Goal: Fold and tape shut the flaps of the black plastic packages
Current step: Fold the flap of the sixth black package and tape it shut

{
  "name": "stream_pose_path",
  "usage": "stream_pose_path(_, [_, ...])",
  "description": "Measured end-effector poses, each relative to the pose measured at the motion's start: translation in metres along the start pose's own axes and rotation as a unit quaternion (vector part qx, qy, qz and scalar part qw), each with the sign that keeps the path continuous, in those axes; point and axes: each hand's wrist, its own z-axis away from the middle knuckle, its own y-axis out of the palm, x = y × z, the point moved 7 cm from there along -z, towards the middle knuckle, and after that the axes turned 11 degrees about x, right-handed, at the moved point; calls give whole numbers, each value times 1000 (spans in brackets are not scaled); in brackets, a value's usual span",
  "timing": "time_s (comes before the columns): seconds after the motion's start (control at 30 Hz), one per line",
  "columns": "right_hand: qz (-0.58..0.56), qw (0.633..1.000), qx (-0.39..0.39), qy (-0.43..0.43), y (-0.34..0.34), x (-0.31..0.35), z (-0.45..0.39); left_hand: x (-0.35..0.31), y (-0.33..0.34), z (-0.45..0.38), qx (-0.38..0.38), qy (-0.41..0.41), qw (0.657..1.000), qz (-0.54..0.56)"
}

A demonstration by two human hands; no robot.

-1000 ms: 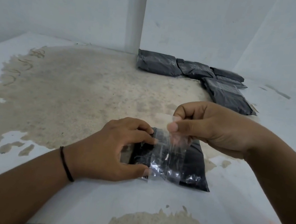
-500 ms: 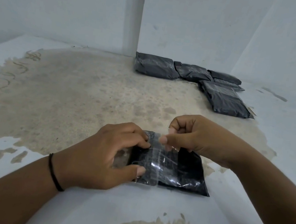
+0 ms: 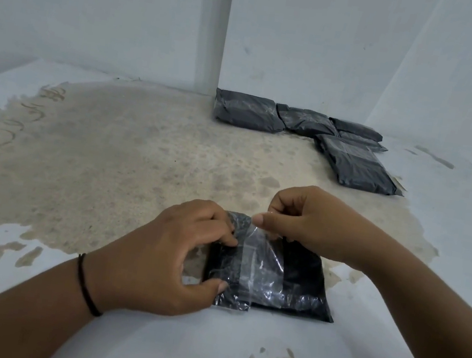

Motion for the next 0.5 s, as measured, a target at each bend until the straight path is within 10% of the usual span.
stream_pose_path(0.5, [159,986,-43,0,-5,2,-8,-6,0,0,17,2,1000,-22])
